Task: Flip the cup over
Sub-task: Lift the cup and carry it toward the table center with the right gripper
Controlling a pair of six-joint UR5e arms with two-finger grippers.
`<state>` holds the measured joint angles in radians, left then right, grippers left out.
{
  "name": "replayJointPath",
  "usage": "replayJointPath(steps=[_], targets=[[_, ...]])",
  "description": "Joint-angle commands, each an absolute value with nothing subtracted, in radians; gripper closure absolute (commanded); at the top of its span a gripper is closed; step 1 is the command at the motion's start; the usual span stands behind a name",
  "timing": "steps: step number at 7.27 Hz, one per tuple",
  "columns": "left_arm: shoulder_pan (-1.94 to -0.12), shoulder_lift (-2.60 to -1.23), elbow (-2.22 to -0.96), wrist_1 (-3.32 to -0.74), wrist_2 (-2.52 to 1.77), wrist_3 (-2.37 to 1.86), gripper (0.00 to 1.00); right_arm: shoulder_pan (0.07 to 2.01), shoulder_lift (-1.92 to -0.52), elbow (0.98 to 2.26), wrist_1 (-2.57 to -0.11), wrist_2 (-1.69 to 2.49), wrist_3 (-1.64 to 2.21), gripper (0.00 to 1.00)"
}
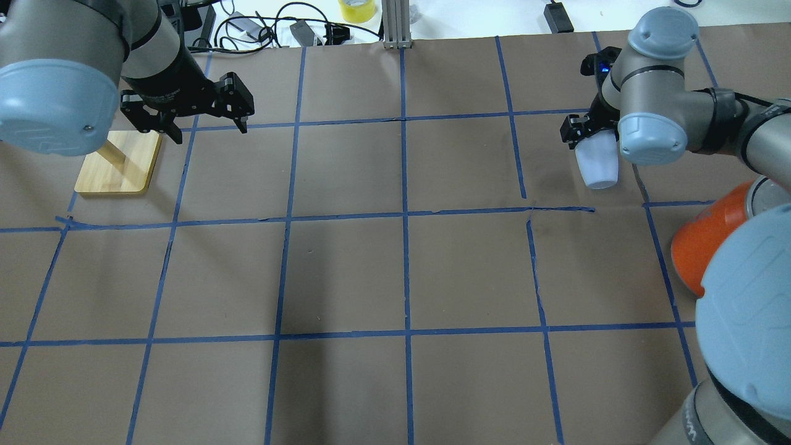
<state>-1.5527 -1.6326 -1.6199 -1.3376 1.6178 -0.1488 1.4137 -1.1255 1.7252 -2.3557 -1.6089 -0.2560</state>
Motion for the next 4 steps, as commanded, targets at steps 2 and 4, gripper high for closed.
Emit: replayJointPath(steps=[2,4], targets=[[-1.552,-1.632,-1.620,-1.338,1.617,-0.149,0.00,1.659,-1.143,1.681,-2.358,-1.600,-0.264,0.98],[-1.552,-1.618,-1.618,-1.339,1.618,-0.150,0.00,1.825,-1.137,1.674,-2.373,-1.559,-0.259,1.00]])
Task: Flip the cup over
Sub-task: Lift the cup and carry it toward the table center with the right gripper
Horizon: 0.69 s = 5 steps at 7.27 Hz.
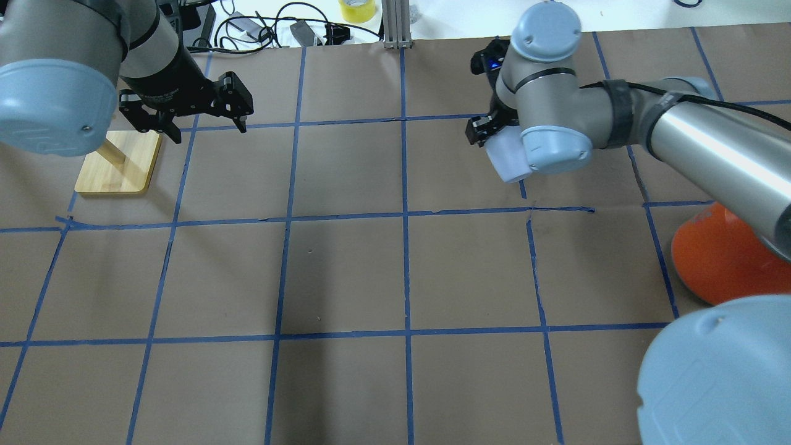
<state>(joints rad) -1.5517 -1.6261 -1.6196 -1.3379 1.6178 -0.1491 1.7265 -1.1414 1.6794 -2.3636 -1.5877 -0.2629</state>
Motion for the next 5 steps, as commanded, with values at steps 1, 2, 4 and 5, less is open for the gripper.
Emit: replayJointPath(steps=[1,2,4,5], targets=[[-1.552,-1.620,-1.618,-1.338,1.617,-0.150,0.00,1.868,-1.117,1.672,-2.393,-1.545,-0.271,1.00],[-1.554,-1.620,-1.620,-1.339,1.618,-0.150,0.00,1.918,-1.092,1.672,-2.437,-1.502,-0.331,1.00],[-1.554,-1.620,-1.620,-1.339,1.618,-0.149,0.00,1.994,-1.048,1.658,-2.471,-1.519,-0.541,1.00],[-1.552,-1.620,-1.618,-1.339,1.620,-0.149,0.00,2.018,-1.043,1.642,-2.470,-1.525,-0.680,0.99]])
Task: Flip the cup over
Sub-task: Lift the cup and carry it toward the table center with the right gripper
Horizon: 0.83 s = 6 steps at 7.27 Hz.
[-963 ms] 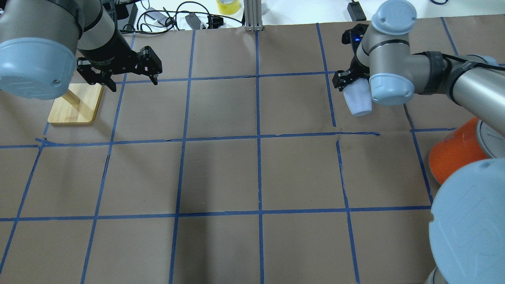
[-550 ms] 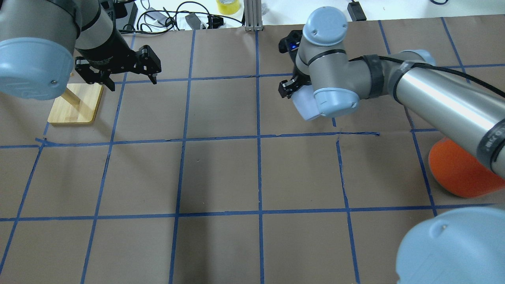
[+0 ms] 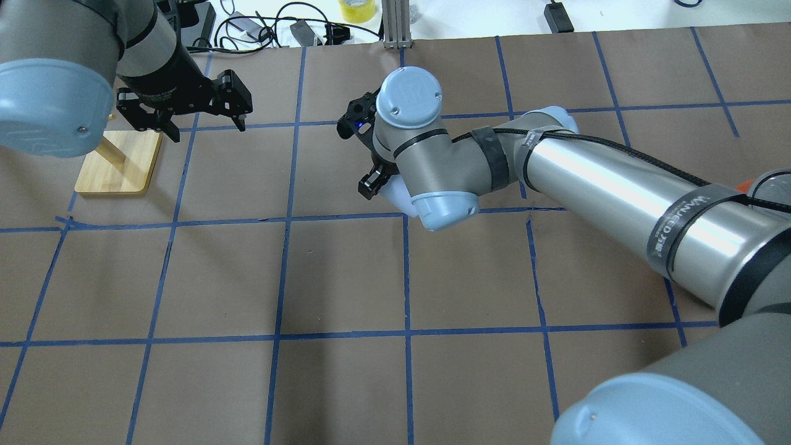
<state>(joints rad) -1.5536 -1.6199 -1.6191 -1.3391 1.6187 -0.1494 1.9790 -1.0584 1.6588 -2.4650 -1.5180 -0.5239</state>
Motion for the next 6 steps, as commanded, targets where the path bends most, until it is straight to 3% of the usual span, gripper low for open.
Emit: replayJointPath(steps=[1,3,6], targets=[[-1.552,-1.623,-1.620,-1.350,1.623,-0.150,0.00,2.022,-1.039,1.637,-2.470,-1.523,-0.800,0.99],[-1.552,-1.620,-1.620,-1.345,1.621,-0.147,0.00,2.031,-1.019,1.637,-2.474,-1.517,-1.038,0.94],[-1.552,-1.623,-1.624,-1.338,1.618,-0.147,0.00,2.034,-0.979,1.637,-2.476,-1.470,-1.086,0.91]])
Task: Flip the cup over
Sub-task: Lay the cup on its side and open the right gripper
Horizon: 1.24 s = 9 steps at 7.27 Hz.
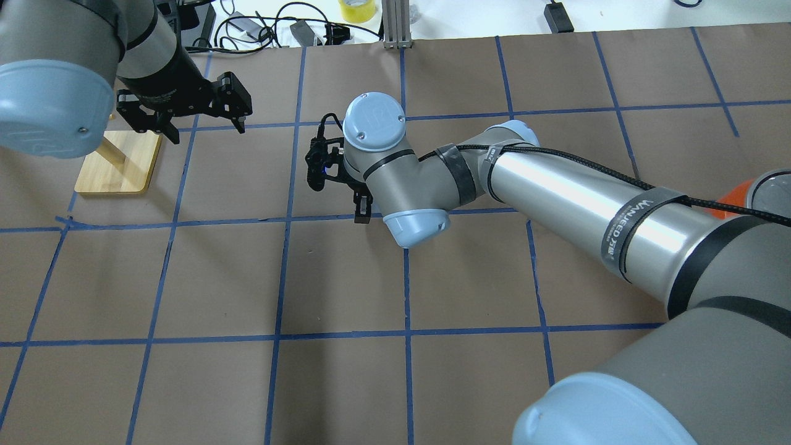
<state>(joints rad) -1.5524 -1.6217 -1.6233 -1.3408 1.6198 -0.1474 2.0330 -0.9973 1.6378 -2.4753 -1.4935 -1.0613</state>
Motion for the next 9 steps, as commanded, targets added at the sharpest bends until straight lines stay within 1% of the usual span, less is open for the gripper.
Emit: replayJointPath(steps=[1,2,3,4,5,7,9], targets=[[-1.552,-1.624,-1.624,-1.338,1.620,-0.147,0.00,2.034,-0.953,1.637,-2.518,-1.470,-1.109,0.84],[-1.552,-1.624,-1.626,-1.339,1.618,-0.147,0.00,2.034,-0.950,1.637,-2.549,-1.474,-1.115,0.77],[-1.552,-1.624,-1.626,-1.339,1.620,-0.147,0.00,2.034,-0.945,1.635,-2.548,-1.471,-1.118,0.43],[-1.552,-1.624,-1.626,-1.339,1.620,-0.147,0.00,2.034,-0.946,1.637,-2.545,-1.474,-1.117,0.13],[-1.552,-1.624,-1.629,-1.338,1.620,-0.147,0.00,2.031,-0.953,1.635,-2.499,-1.474,-1.108,0.00],[-1.552,-1.624,-1.631,-1.338,1.620,-0.149,0.00,2.010,-1.011,1.618,-2.366,-1.483,-1.071,0.00],[-1.552,-1.628,-1.629,-1.342,1.624,-0.147,0.00,1.944,-1.133,1.563,-2.098,-1.474,-1.007,0.00]])
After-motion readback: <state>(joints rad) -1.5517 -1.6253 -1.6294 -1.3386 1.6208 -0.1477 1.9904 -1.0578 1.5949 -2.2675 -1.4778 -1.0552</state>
